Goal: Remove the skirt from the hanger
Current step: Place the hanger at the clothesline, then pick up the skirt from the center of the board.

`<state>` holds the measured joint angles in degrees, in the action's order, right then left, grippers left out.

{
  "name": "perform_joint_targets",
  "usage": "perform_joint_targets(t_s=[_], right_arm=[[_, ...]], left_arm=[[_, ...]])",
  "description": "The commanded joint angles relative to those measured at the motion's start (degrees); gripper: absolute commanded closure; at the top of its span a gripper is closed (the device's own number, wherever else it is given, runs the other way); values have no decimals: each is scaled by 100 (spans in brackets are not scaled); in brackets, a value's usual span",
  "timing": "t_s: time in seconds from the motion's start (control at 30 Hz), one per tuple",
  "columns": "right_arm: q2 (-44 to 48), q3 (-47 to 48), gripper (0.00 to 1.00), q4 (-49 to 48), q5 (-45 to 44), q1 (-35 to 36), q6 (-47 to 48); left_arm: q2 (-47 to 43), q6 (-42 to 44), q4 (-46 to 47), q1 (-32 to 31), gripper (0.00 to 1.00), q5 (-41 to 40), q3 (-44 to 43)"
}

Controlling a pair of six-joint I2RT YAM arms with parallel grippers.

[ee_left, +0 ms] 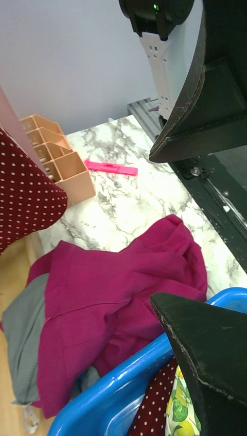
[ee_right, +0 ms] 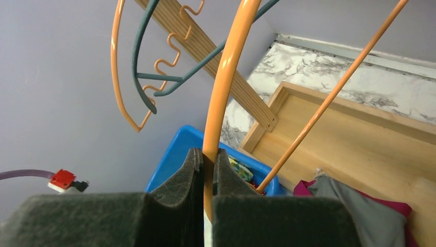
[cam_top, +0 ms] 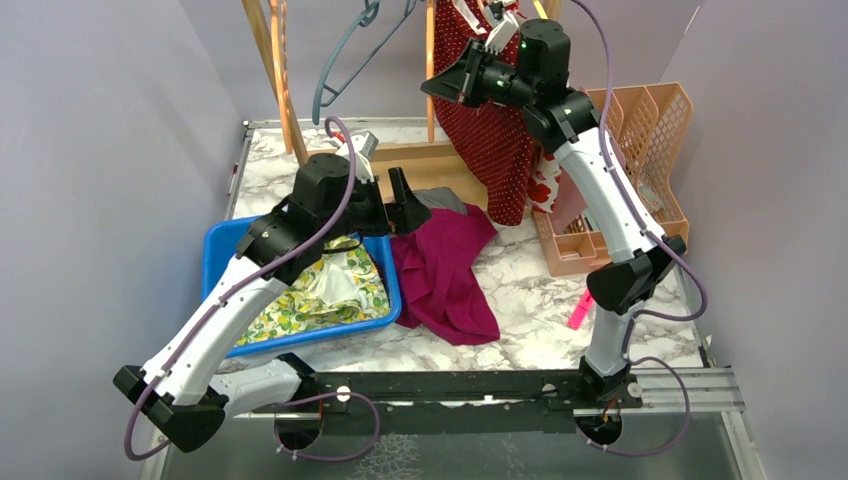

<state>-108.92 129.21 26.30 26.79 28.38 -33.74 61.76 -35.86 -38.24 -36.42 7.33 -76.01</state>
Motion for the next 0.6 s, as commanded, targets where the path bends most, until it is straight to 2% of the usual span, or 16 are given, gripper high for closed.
perform_joint_targets(t_s=[0.0, 0.1, 0.13, 0.2, 0.37, 0.47, 0.57], right_arm=[[41, 430, 95, 592, -67, -52, 173], [12, 725, 49, 1039, -13, -52, 381], [102, 705, 39, 1167, -26, -52, 486], [377, 614, 25, 1487, -95, -52, 863], [1567, 12, 11, 2220, -444, -57, 1608], [2229, -293, 9, 2502, -612, -56, 1840], [2884, -719, 9, 2689, -668, -59, 1940]], left_arm=[[194, 184, -30, 13, 2, 497, -51], [370, 169, -35, -102, 2, 583, 2], [394, 155, -36, -190, 2, 499, 37], [447, 149, -30, -517, 2, 145, 102], [775, 111, -31, -1597, 5, -918, 208], [999, -112, -50, -1873, 11, -1413, 384], [1279, -78, -58, -2156, 11, -1909, 492]])
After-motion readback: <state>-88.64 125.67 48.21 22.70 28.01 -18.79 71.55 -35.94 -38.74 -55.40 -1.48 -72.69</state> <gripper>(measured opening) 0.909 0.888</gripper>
